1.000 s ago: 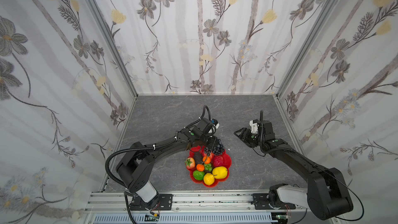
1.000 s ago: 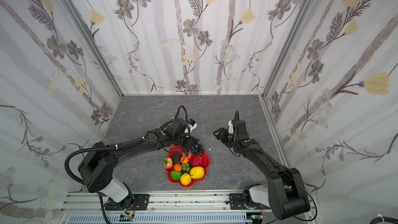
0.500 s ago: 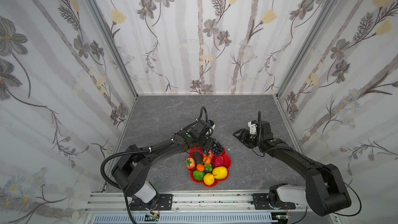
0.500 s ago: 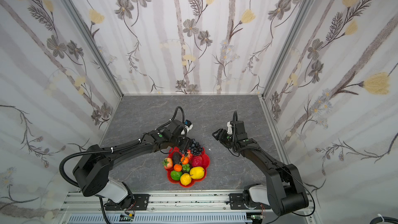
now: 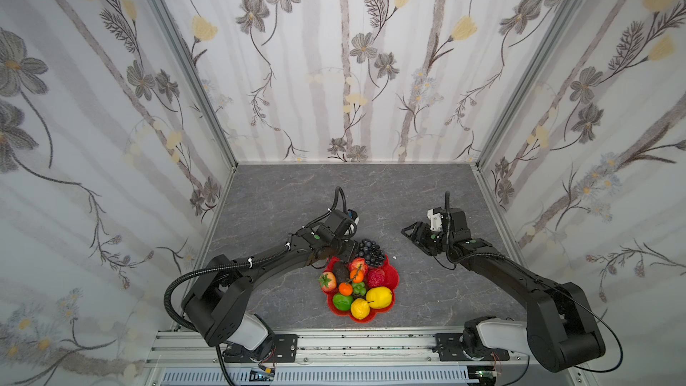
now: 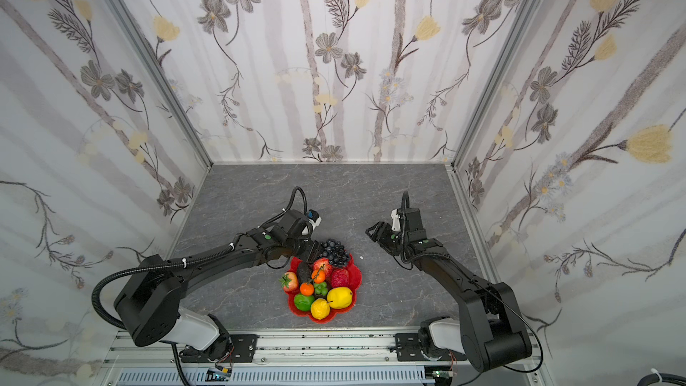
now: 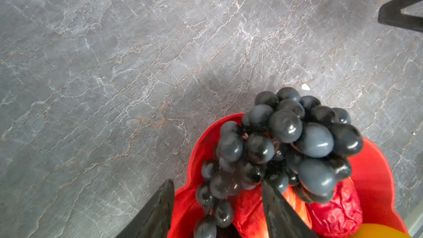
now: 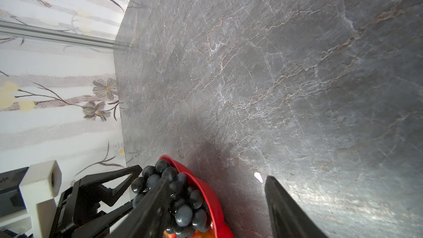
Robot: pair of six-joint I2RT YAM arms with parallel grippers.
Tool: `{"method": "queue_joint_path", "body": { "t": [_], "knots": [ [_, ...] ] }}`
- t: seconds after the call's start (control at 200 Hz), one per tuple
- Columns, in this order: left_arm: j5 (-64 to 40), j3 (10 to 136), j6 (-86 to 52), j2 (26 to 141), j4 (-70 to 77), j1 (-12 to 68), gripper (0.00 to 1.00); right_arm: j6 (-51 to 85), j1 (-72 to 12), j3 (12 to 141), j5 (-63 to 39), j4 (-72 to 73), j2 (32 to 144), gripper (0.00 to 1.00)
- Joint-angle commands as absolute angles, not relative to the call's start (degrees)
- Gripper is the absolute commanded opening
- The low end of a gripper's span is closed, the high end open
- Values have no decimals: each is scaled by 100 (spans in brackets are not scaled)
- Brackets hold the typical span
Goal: Arrange fruit in a fruit bowl
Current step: Place the fruits in the fruit bowl, then reset both arms
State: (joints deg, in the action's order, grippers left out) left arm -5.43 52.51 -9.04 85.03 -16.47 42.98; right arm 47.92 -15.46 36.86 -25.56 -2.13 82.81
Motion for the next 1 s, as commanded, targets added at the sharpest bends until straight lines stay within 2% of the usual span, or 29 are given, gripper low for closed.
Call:
{"method": "queue_joint_path", "body": {
  "t": [0.0, 0.07, 0.19, 0.375, 0.54, 0.59, 0.665, 0.724, 0.889, 0.994],
  "knots": [
    [-608, 5162, -1042, 8294, -1414, 4280, 63, 4696, -1550, 3795, -2560, -226, 8194, 67],
    [-604, 5071, -1121, 8039, -1311, 4271, 64, 4500, -1550, 3901, -2386, -537, 8028, 67],
    [-266, 4677, -1288, 7296, -896, 4221, 73, 4020, -1552, 4104, -1855, -1141, 7553, 68],
    [1633, 3755, -1397, 5759, -328, 4159, 100, 3405, -1532, 4383, -977, -1791, 6605, 69],
    [3437, 3153, -1514, 4900, -65, 4063, 100, 3206, -1485, 4531, -71, -1846, 5931, 71],
    [4021, 2976, -1447, 4800, 105, 4038, 100, 3097, -1467, 4465, 305, -1728, 5805, 76],
    [4854, 2618, -1169, 4764, 700, 3965, 100, 2957, -1437, 4265, 956, -1483, 5668, 92],
    [5247, 2313, -846, 4822, 1345, 3739, 100, 2738, -1385, 4070, 1326, -1174, 5621, 94],
    [4826, 2392, -1265, 5296, 1076, 2335, 100, 1651, -1330, 3262, 2083, 180, 5770, 95],
    [4452, 1991, -672, 5722, 2262, 1777, 100, 1140, -1314, 2713, 2821, 1255, 6028, 95]
  ]
}}
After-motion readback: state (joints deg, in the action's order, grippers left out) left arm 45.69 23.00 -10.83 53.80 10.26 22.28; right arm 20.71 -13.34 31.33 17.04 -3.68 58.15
